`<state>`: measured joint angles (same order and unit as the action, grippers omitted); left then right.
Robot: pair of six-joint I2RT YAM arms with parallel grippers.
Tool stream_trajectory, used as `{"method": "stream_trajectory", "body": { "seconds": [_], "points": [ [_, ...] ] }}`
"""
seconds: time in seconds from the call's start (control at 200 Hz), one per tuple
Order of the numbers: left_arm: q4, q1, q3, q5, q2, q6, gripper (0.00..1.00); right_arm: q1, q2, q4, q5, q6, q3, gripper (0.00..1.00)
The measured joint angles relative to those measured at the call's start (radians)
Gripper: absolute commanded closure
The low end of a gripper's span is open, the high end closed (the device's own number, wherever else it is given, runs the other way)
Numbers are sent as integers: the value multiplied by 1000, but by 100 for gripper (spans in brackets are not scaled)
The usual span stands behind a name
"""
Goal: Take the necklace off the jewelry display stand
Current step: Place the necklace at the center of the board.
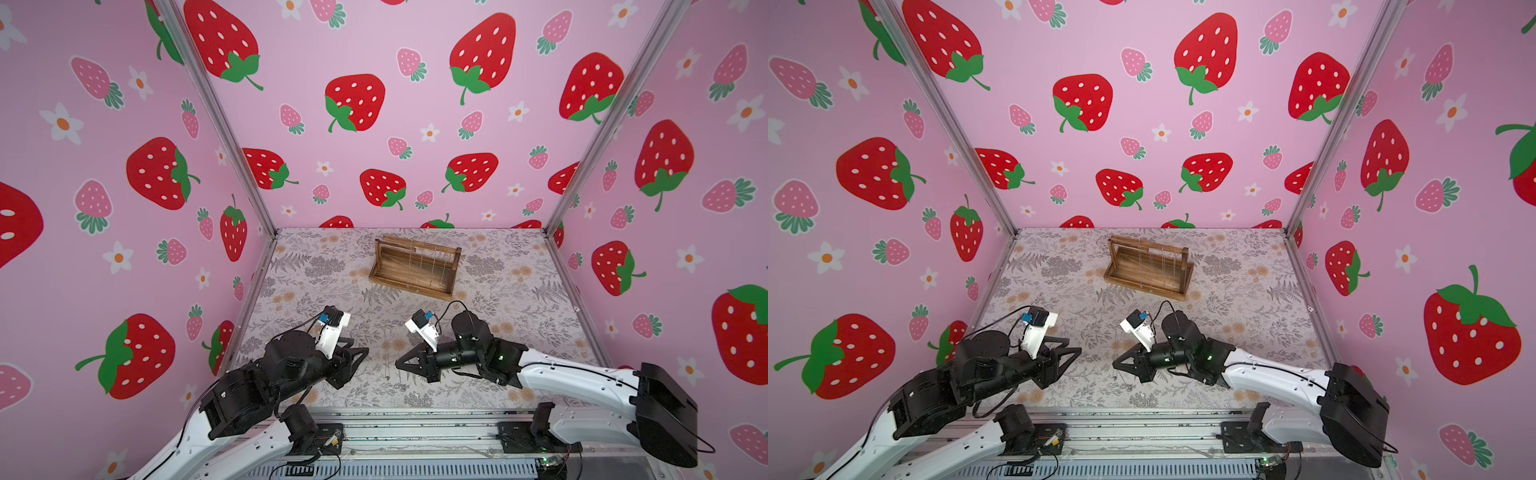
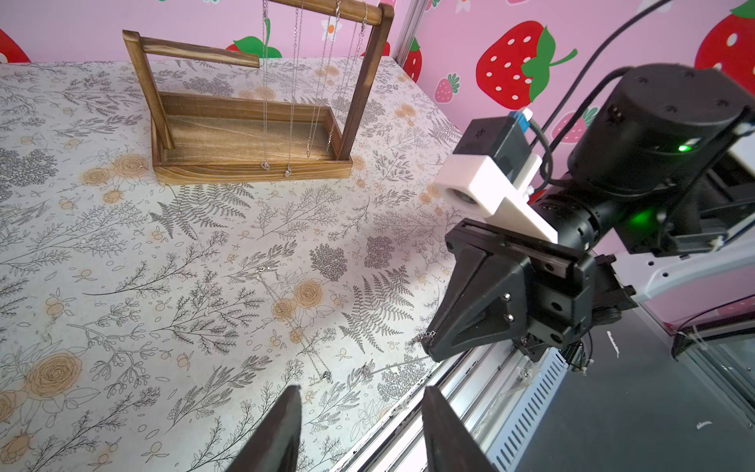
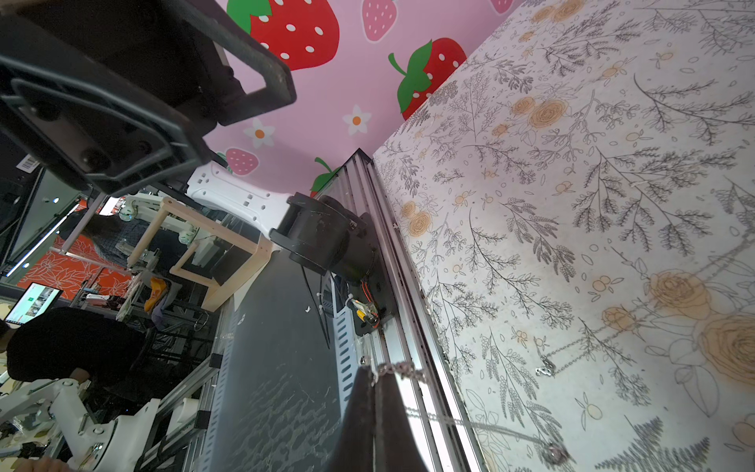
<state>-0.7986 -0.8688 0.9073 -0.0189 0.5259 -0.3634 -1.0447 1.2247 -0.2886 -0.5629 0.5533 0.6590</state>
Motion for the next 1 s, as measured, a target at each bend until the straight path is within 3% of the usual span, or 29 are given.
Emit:
{"method": "stream_trajectory", "body": {
  "seconds": [0.33, 0.545, 1.001],
  "points": [
    [-14, 0, -17, 0, -16, -1, 51, -1, 34, 50, 164, -3, 30, 100],
    [-14, 0, -19, -1, -17, 0, 50, 0, 138, 89, 287, -19, 89, 100],
    [-14, 0, -21, 0, -16, -3, 52, 48, 334, 122, 424, -6, 174, 100]
  ]
}}
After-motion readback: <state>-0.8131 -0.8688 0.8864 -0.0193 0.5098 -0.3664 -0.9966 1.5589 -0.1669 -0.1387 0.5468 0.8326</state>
